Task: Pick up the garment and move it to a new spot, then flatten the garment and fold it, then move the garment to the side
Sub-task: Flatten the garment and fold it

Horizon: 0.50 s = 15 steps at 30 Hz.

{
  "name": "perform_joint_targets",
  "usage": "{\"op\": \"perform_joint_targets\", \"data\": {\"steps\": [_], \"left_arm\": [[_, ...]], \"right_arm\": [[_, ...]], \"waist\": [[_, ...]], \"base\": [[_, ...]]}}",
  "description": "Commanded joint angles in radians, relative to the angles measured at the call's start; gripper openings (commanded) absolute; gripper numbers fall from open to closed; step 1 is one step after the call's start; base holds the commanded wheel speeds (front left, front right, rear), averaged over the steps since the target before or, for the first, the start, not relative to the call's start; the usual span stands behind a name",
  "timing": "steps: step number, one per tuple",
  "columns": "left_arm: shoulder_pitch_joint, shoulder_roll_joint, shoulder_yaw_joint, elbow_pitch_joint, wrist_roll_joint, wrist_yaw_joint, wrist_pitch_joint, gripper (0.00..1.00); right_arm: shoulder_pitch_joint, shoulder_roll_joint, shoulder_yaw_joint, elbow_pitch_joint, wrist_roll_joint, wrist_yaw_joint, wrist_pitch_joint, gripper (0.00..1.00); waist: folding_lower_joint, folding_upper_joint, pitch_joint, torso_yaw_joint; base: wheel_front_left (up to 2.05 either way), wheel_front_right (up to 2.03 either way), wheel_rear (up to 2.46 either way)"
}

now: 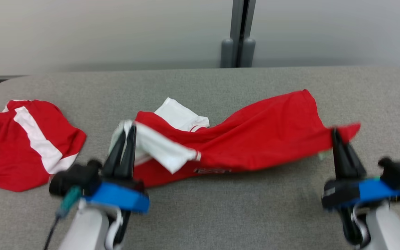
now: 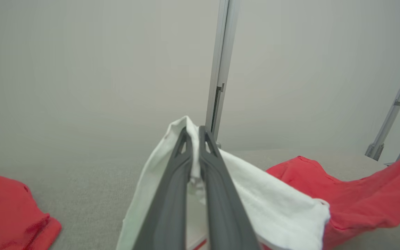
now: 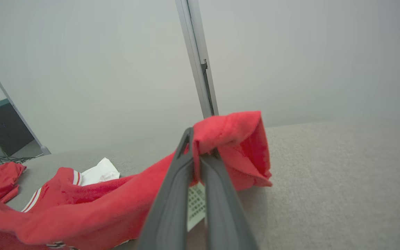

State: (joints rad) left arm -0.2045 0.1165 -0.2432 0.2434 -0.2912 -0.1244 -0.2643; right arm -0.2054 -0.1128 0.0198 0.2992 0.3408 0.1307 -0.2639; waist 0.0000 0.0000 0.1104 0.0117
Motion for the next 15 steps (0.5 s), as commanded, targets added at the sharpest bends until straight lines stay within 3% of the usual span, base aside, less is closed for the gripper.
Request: {"op": "perform_joint_targets", "data": {"steps": [1, 7, 15], "left_arm": [[-0.098, 0.033, -0.033, 0.015, -0.005, -0.009, 0.007, 0.0], [-0.418, 0.134, -0.102, 0.075, -0.026, -0.006, 0.043, 0.0], [-0.963, 0.207, -0.167, 0.255, -0.122, -0.006, 0.123, 0.0]], "right_arm": [[-0.084, -0.022, 0.016, 0.013, -0.007, 0.0, 0.0, 0.0], [-0.393, -0.065, 0.091, 0.09, -0.027, 0.0, 0.012, 0.0], [-0.954, -0.085, 0.107, 0.354, 0.053, 0.0, 0.074, 0.0]], "waist": [[0.0, 0.0, 0.02, 0.0], [0.0, 0.0, 0.113, -0.03], [0.0, 0.0, 0.328, -0.054]], "base": [[0.0, 0.0, 0.0], [0.0, 0.0, 0.0], [0.0, 0.0, 0.0]]}}
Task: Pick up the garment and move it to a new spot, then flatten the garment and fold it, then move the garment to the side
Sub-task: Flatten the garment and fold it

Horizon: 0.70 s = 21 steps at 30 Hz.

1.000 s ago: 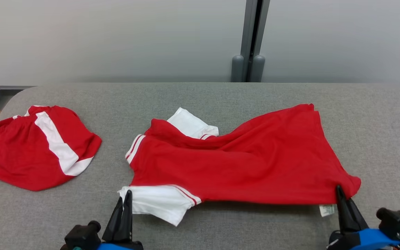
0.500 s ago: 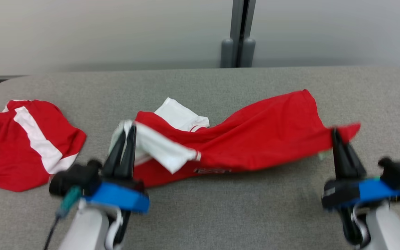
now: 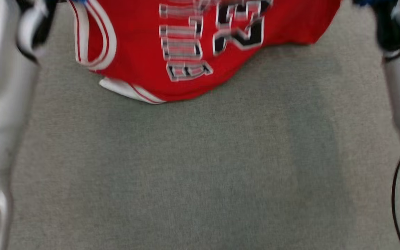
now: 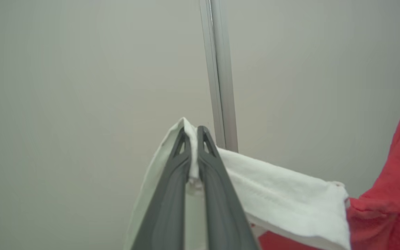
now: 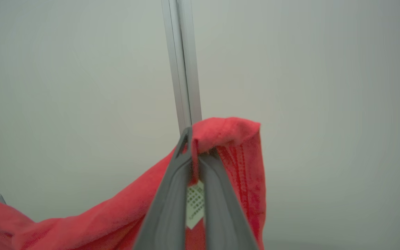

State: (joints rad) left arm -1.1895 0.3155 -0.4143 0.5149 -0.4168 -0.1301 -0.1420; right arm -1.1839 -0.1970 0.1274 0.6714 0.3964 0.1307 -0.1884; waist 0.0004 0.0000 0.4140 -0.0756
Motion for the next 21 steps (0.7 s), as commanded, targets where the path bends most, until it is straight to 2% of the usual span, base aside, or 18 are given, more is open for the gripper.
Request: {"op": "perform_joint_targets", "data": {"steps": [1, 7, 12, 17, 21], "left_arm": [[-0.044, 0.009, -0.005, 0.015, -0.006, 0.0, 0.0, 0.0], [-0.383, -0.02, -0.049, 0.193, -0.03, 0.0, -0.029, 0.0], [-0.57, -0.046, -0.091, 0.287, -0.064, 0.0, -0.069, 0.0], [-0.604, -0.061, -0.139, 0.349, -0.111, 0.0, -0.099, 0.0], [-0.548, -0.064, -0.173, 0.377, -0.146, 0.0, -0.116, 0.0]], "right_arm": [[-0.041, -0.001, -0.001, 0.018, 0.005, 0.0, 0.005, 0.0], [-0.368, -0.009, -0.029, 0.186, 0.053, 0.0, -0.002, 0.0], [-0.532, 0.007, -0.012, 0.286, 0.072, 0.0, -0.025, 0.0], [-0.579, 0.012, 0.039, 0.343, 0.082, 0.0, -0.05, 0.0], [-0.523, 0.018, 0.083, 0.371, 0.117, 0.0, -0.063, 0.0]], "waist": [[-0.0004, 0.0, 0.045, 0.03], [-0.0004, 0.0, 0.111, 0.025], [-0.0004, 0.0, 0.12, 0.012], [-0.0004, 0.0, 0.118, 0.015], [-0.0004, 0.0, 0.127, 0.022]], "base": [[0.0, 0.0, 0.0], [0.0, 0.0, 0.0], [0.0, 0.0, 0.0], [0.0, 0.0, 0.0], [0.0, 0.0, 0.0]]}}
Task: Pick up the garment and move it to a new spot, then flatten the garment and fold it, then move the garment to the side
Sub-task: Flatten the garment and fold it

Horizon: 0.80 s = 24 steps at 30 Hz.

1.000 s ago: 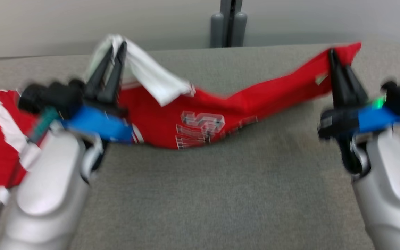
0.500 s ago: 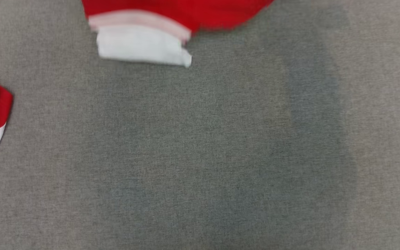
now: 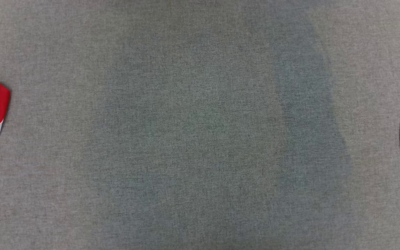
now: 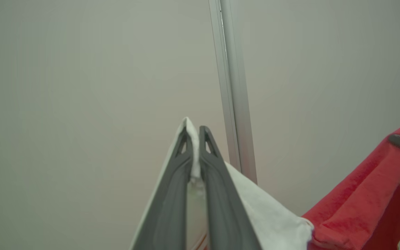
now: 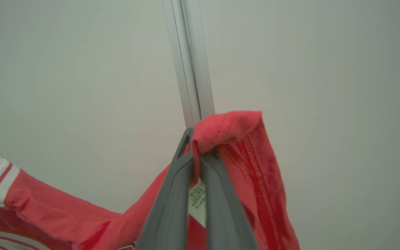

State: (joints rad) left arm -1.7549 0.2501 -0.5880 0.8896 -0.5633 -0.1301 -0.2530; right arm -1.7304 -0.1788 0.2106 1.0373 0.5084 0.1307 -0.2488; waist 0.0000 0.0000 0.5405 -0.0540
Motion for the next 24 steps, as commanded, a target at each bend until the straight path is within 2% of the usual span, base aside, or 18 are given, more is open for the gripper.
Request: {"op": "perform_joint_targets", "data": {"steps": [1, 5, 11, 13, 19, 24], "left_arm": [[0.037, 0.002, -0.008, 0.004, -0.006, 0.0, -0.006, 0.0], [0.167, 0.022, -0.022, -0.033, -0.039, 0.0, -0.012, 0.0], [0.535, 0.057, 0.096, -0.221, -0.043, 0.007, -0.013, 0.0], [0.68, 0.07, 0.154, -0.301, -0.033, 0.029, -0.013, 0.0], [1.124, 0.034, 0.303, -0.557, 0.009, 0.079, -0.013, 0.0], [1.43, -0.034, 0.382, -0.697, 0.021, 0.099, -0.013, 0.0]], "right_arm": [[0.046, 0.003, 0.009, 0.011, 0.011, 0.0, -0.005, 0.0], [0.16, 0.02, 0.062, 0.0, 0.042, 0.0, -0.014, 0.0], [0.454, 0.028, 0.094, -0.148, 0.105, 0.0, -0.017, 0.0], [0.575, 0.029, 0.103, -0.217, 0.113, 0.0, -0.017, 0.0], [0.905, 0.011, 0.091, -0.387, 0.147, 0.0, -0.017, 0.0], [1.144, -0.002, 0.077, -0.471, 0.177, 0.0, -0.017, 0.0]], "waist": [[0.0, 0.0, 0.001, 0.001], [0.0, 0.0, -0.002, 0.0], [0.0, 0.0, -0.058, -0.008], [0.0, 0.0, -0.088, -0.015], [0.0, 0.0, -0.17, -0.015], [0.0, 0.0, -0.241, -0.002]], "base": [[0.0, 0.0, 0.0], [0.0, 0.0, 0.0], [0.0, 0.0, 0.0], [0.0, 0.0, 0.0], [0.0, 0.0, 0.0], [0.0, 0.0, 0.0]]}}
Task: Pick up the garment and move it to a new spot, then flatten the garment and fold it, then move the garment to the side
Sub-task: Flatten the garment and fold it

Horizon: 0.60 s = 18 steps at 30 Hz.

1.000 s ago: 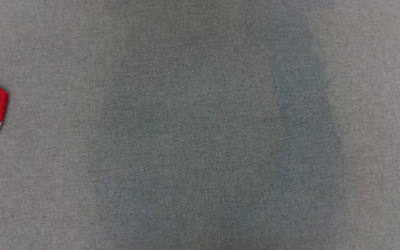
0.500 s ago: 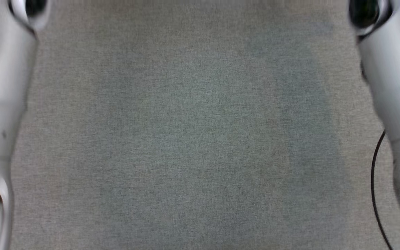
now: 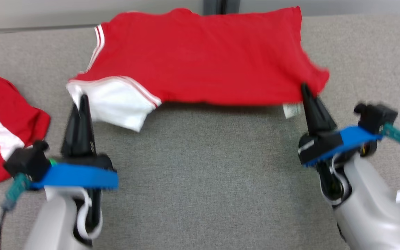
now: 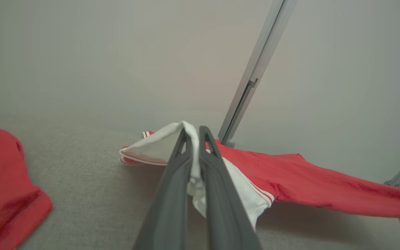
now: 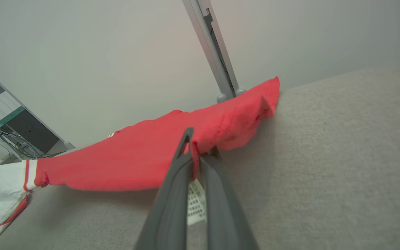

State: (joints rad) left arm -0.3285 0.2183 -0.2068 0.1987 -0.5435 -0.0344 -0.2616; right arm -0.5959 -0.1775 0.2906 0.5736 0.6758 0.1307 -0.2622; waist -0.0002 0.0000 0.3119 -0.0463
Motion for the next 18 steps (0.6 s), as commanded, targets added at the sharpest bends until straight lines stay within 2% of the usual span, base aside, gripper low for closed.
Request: {"op": "perform_joint_targets", "data": {"steps": [1, 5, 9, 18], "left_arm": [[0.054, -0.017, 0.013, -0.028, 0.01, 0.01, -0.005, 0.0], [0.249, -0.075, 0.046, -0.105, 0.022, 0.029, -0.005, 0.0], [0.402, -0.105, 0.057, -0.147, 0.035, 0.036, -0.005, 0.0], [0.59, -0.117, 0.033, -0.207, 0.055, 0.05, 0.002, 0.0]], "right_arm": [[0.049, -0.009, -0.011, -0.019, 0.012, 0.0, -0.004, 0.0], [0.202, -0.001, -0.022, -0.052, 0.018, 0.0, -0.004, 0.0], [0.328, -0.007, -0.044, -0.076, 0.003, 0.0, -0.004, 0.0], [0.558, -0.01, -0.11, -0.158, -0.048, 0.0, 0.036, 0.0]], "waist": [[0.0002, 0.0, -0.029, -0.007], [0.0002, 0.0, -0.087, -0.009], [0.0002, 0.0, -0.142, -0.001], [0.0002, 0.0, -0.226, 0.017]], "base": [[0.0, 0.0, 0.0], [0.0, 0.0, 0.0], [0.0, 0.0, 0.0], [0.0, 0.0, 0.0]]}}
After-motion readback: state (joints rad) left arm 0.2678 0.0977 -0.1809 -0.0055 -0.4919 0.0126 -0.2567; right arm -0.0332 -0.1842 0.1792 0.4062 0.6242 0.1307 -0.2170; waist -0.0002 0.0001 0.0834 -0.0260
